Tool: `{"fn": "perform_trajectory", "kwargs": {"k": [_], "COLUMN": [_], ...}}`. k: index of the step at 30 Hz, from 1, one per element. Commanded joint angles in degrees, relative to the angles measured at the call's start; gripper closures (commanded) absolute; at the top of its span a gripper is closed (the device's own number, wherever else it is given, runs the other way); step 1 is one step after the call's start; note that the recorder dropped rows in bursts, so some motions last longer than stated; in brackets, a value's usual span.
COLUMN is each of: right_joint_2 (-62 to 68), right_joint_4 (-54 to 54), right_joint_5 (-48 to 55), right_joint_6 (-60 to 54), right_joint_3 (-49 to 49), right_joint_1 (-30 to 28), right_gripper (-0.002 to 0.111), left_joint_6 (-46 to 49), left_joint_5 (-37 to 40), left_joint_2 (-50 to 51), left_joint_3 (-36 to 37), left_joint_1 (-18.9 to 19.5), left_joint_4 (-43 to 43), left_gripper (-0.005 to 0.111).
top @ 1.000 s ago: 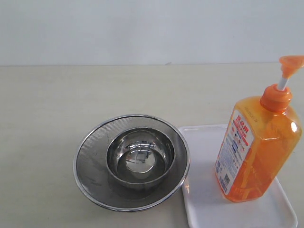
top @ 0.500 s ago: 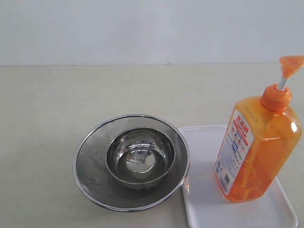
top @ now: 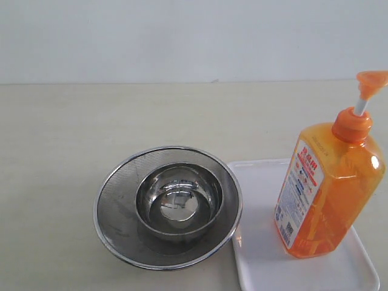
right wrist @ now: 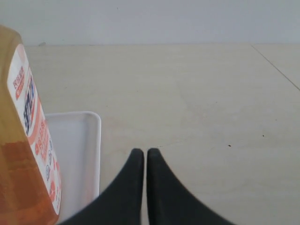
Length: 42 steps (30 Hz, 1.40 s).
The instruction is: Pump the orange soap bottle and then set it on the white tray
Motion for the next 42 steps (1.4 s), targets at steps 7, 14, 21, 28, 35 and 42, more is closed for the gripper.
{"fn": "perform_trajectory", "kwargs": {"k": [7,14,21,28,35,42], "right_joint_2": [-0.3,-0.3,-0.3,-0.3,-0.3,-0.3], "right_joint_4": [-0.4,-0.27,-0.27,-0.27,-0.27,-0.27], "right_joint_5": [-0.67,-0.95,-0.95,-0.95,-0.95,-0.95], "right_joint_6": [-0.07,-0.07,-0.07,-0.07,-0.07,0.02], "right_joint_3": [-0.02,-0.02,-0.02,-0.02,-0.02,-0.02], "right_joint_1": [0.1,0.1,0.1,0.1,0.1,0.1], "right_gripper": [0.108,0.108,0.108,0.108,0.108,0.108], "left_joint_6": [-63.07,-63.07,-63.07,-63.38,-67.02,-66.53], "left_joint_5": [0.9,1.14,1.14,8.86,12.37,13.5], "left_joint_2": [-0.15,-0.15,-0.15,-0.15,-0.15,-0.15], "left_joint_3": [0.23,0.72,6.4,6.82,6.82,6.82], "left_joint_1": [0.21,0.21,0.21,0.21,2.06,5.4], "left_joint_4": [50.64,90.31,93.03,91.29,87.67,87.65], "left_gripper": [0.102,0.102,0.102,0.102,0.102,0.102]}}
